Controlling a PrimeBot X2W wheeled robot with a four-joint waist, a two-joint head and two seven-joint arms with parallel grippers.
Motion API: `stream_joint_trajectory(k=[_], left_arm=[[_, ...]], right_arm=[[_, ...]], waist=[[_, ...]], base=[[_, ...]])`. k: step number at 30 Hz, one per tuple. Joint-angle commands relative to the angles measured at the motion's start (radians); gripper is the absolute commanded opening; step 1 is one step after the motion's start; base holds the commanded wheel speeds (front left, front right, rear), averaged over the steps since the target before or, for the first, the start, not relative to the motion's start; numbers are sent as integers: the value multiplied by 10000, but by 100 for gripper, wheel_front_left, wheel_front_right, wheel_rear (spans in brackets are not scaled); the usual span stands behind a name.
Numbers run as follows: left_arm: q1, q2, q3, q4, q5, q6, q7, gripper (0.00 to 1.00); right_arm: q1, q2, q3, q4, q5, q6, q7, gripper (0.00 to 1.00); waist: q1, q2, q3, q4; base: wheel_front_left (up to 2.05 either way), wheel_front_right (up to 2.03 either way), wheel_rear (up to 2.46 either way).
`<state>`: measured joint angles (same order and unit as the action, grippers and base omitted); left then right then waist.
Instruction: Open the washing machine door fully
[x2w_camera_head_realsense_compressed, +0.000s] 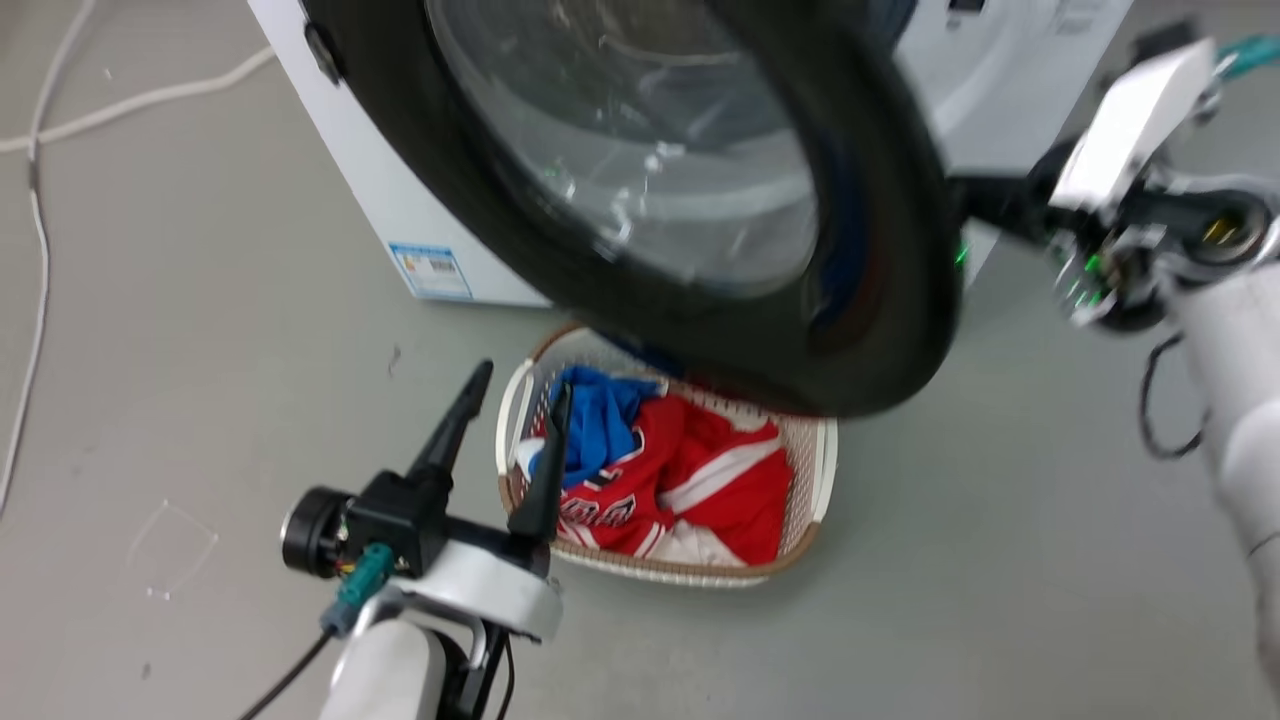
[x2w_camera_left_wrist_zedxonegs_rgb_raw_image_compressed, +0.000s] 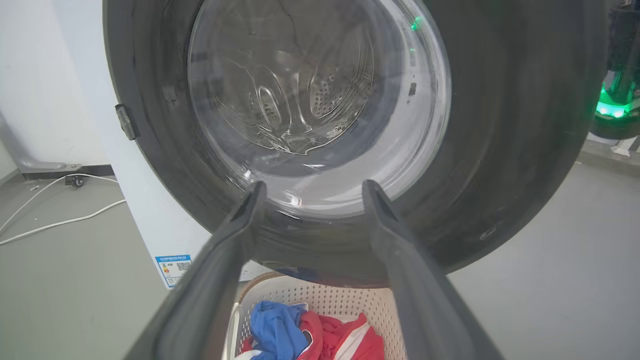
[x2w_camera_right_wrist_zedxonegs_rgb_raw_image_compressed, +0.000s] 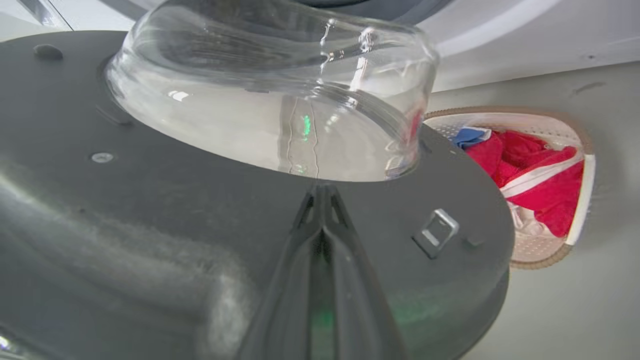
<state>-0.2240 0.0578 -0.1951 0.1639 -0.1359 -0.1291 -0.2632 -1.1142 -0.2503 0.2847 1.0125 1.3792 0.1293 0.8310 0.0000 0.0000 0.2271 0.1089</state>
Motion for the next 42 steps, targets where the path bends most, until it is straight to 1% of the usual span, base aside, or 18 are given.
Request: stream_joint_trajectory(k=[1,6,13,20,30,32,34,37,40,42], left_arm=[[232,38,-74,99,-17,-15,-24,100],[679,46,-165,284,-116,-18,-22,100],[1053,140,-331,469,-242,-10,-22,100],[1212,170,-305,573,-299,-10,-22,100],[1364,176,-93,652,-335,107,-23,100],[1381,191,-54,686,-323,123,-23,100],[1392,195,-17,695,-331,154,-23,100],[1447,199,60,721,-350,186,-23,100],[1524,214,176,738,-376,219,-23,100],[1585,213,234,756,-385,253,-23,100]], right_arm=[[589,196,19,-271,163,25,158,0],[1906,561,-56,-1068,550,27,310,0],[3196,1208,57,-2058,792,25,177,0],[4000,1757,280,-2716,1093,27,96,0],[4885,2020,705,-3548,1501,25,-389,0],[5056,2010,651,-3744,1610,27,-747,0],[5217,1995,468,-4000,1627,25,-1343,0],[5602,1996,120,-4468,1449,25,-2532,0],[6080,1911,-405,-5190,1300,25,-3787,0],[6490,1688,-785,-5712,1147,25,-4556,0]], waist=[[0,0,-658,-29],[0,0,-1369,-23],[0,0,-1946,15],[0,0,-2149,-43],[0,0,-2228,-228],[0,0,-2254,-266],[0,0,-2279,-305],[0,0,-2306,-386],[0,0,-2346,-500],[0,0,-2374,-578]], base=[[0,0,0],[0,0,0],[0,0,0],[0,0,0],[0,0,0],[0,0,0],[0,0,0],[0,0,0],[0,0,0],[0,0,0]])
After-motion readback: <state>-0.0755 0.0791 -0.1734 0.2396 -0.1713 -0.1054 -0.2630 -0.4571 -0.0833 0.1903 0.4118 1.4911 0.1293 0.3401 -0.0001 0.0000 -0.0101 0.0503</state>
